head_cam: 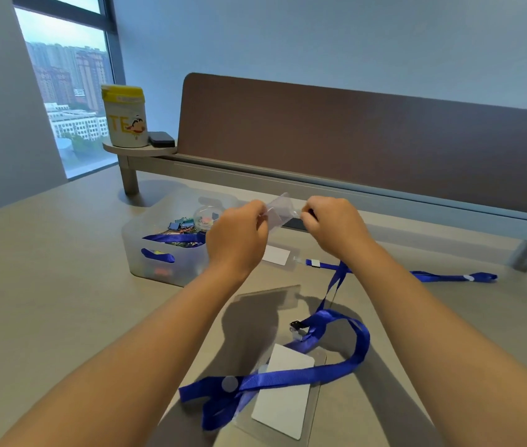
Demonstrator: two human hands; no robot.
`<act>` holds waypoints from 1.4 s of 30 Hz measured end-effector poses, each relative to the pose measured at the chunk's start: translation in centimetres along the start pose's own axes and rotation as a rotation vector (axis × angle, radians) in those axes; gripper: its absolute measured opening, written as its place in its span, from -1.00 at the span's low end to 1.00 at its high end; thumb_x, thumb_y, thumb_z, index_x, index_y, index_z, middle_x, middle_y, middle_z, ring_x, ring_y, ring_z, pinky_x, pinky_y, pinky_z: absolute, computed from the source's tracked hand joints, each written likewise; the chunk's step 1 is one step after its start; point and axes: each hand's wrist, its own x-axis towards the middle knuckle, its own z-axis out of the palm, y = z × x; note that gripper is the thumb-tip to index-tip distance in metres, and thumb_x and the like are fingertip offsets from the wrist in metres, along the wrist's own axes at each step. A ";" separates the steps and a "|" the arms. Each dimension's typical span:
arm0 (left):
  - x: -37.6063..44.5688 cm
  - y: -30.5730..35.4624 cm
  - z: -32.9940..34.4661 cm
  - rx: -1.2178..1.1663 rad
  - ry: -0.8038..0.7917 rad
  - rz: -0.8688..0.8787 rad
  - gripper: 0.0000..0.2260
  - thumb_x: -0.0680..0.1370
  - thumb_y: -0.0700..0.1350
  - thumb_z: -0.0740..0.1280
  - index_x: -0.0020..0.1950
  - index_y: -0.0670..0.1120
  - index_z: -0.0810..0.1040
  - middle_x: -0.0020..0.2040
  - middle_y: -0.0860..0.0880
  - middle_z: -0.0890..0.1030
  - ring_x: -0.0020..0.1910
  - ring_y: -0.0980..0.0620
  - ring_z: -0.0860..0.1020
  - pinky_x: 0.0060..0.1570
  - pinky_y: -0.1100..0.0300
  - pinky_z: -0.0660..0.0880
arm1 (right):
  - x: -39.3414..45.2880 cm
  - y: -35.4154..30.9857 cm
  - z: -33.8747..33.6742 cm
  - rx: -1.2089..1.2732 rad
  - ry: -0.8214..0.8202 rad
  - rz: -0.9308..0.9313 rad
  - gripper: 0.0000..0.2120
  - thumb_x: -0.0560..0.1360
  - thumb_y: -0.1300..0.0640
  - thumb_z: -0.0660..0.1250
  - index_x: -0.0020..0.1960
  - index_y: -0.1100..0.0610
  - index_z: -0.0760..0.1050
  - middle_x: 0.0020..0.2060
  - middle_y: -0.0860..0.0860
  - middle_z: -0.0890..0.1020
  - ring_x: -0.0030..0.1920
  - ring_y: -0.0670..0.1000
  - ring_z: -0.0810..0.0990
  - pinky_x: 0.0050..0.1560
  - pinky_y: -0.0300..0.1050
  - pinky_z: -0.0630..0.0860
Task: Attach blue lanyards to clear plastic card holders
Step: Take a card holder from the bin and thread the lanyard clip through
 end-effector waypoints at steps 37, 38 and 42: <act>-4.9 -0.9 -0.9 -0.101 -0.386 -0.264 -0.77 0.57 -0.13 0.21 0.19 -0.14 0.51 0.17 -0.16 0.59 0.10 -0.13 0.54 0.00 0.04 0.50 | -6.3 5.1 3.6 0.208 -0.547 0.359 -0.67 0.47 0.19 0.35 0.22 0.20 0.49 0.20 0.14 0.55 0.15 0.10 0.51 0.17 -0.09 0.45; -4.5 -0.9 -0.7 -0.104 -0.390 -0.265 -0.77 0.57 -0.13 0.21 0.18 -0.15 0.51 0.17 -0.17 0.59 0.10 -0.13 0.53 0.01 0.03 0.51 | -6.1 5.4 3.9 0.221 -0.586 0.363 -0.65 0.46 0.20 0.35 0.24 0.19 0.48 0.22 0.14 0.54 0.19 0.10 0.49 0.19 -0.09 0.43; -3.5 -1.0 0.2 -0.093 -0.403 -0.267 -0.77 0.57 -0.15 0.22 0.18 -0.16 0.52 0.18 -0.18 0.59 0.13 -0.14 0.53 0.04 0.03 0.50 | -5.3 6.3 5.3 0.187 -0.735 0.331 -0.63 0.45 0.27 0.33 0.24 0.13 0.44 0.27 0.10 0.47 0.28 0.10 0.41 0.27 -0.04 0.40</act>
